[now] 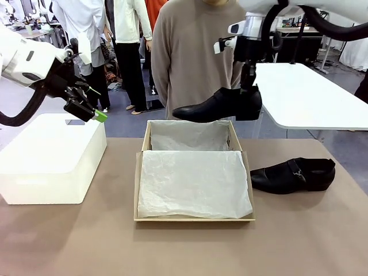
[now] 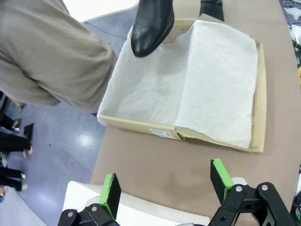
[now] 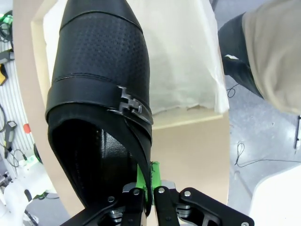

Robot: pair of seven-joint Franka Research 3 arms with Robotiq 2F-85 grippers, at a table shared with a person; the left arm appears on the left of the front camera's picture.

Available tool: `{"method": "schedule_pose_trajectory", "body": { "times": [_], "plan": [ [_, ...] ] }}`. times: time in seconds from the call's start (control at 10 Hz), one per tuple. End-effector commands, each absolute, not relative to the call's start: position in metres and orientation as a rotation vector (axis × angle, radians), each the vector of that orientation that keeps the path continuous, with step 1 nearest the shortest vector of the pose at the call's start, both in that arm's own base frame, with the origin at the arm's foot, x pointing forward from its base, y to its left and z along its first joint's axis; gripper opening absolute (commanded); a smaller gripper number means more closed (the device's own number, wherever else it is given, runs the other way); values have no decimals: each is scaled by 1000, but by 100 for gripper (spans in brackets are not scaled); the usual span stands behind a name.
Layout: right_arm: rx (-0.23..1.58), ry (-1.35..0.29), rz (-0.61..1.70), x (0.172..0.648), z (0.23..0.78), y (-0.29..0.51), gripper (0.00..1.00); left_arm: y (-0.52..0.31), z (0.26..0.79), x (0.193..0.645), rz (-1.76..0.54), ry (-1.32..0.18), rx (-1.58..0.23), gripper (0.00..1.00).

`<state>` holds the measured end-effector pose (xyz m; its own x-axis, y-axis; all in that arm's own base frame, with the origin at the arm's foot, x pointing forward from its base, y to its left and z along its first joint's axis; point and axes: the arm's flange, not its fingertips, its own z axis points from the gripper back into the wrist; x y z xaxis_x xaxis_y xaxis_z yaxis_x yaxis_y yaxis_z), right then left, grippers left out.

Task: Pack the shoes into the box.
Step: Place one shoe of the Shoes into the Shoes Box.

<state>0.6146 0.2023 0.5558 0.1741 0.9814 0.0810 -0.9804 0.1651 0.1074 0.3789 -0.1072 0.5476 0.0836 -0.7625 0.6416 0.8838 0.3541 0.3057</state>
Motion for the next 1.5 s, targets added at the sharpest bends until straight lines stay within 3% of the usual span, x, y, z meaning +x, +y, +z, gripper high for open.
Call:
{"method": "schedule_pose_trajectory", "body": {
  "times": [0.0,0.7,1.4],
  "plan": [
    [103,-8,1351,628,551,227,0,-105,546,381,-1253,-838,-195,100],
    [80,-73,1249,645,500,257,0,-105,546,381,-1253,-838,-195,100],
    [74,-32,1238,649,456,262,0,-105,546,381,-1253,-838,-195,100]
  ]
}}
